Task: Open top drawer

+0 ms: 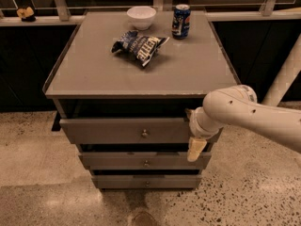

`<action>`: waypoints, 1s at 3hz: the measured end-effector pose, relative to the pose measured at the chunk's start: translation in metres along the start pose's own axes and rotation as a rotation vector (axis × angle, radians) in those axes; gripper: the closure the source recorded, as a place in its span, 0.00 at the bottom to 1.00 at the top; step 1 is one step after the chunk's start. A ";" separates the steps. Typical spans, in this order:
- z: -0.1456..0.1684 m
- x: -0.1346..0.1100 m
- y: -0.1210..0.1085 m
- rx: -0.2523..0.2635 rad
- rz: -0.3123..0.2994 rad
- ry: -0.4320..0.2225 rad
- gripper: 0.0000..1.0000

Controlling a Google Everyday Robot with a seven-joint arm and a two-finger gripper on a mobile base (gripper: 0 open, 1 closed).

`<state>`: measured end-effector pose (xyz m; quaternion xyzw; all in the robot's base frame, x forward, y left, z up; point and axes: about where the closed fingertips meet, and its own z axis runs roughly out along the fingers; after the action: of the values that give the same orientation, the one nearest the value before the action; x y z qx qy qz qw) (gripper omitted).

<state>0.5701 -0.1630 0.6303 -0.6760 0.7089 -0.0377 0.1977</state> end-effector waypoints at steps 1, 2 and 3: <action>0.000 0.000 0.000 0.000 0.000 0.000 0.00; 0.000 0.000 0.000 0.000 0.000 0.000 0.18; 0.000 0.000 0.000 0.000 0.000 0.000 0.41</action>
Offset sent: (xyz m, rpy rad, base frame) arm 0.0000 0.0000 0.0000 0.0000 0.0000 0.0000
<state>0.5700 -0.1630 0.6303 -0.6760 0.7089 -0.0376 0.1976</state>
